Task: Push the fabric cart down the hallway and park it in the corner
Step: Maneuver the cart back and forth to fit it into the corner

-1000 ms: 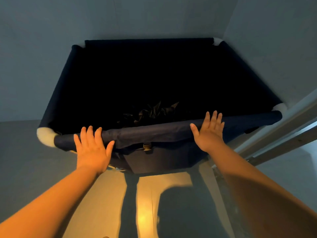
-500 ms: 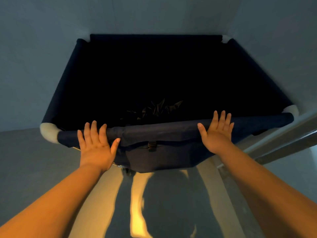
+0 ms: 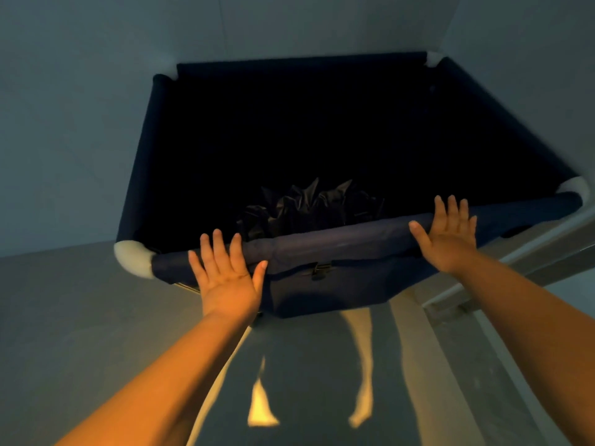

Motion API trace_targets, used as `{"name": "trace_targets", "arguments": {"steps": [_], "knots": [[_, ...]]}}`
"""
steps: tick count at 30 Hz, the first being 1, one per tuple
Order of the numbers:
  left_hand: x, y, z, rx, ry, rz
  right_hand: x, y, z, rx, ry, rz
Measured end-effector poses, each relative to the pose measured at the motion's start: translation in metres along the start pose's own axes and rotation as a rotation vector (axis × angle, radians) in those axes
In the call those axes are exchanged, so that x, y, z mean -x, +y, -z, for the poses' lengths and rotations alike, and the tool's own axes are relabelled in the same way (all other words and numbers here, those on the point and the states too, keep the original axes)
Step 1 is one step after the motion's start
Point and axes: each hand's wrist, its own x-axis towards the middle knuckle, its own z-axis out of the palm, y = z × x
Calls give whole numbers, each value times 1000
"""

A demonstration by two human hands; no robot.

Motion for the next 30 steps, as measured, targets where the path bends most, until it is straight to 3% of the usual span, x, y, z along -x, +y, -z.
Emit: {"name": "trace_targets", "arguments": {"steps": [10, 19, 30], "knots": [[6, 7, 3, -45, 54, -17, 0, 10, -4, -7, 31, 78], [0, 23, 2, -70, 13, 87, -7, 12, 11, 23, -72, 76], [-1, 23, 3, -83, -15, 66, -13, 15, 5, 9, -14, 84]]}}
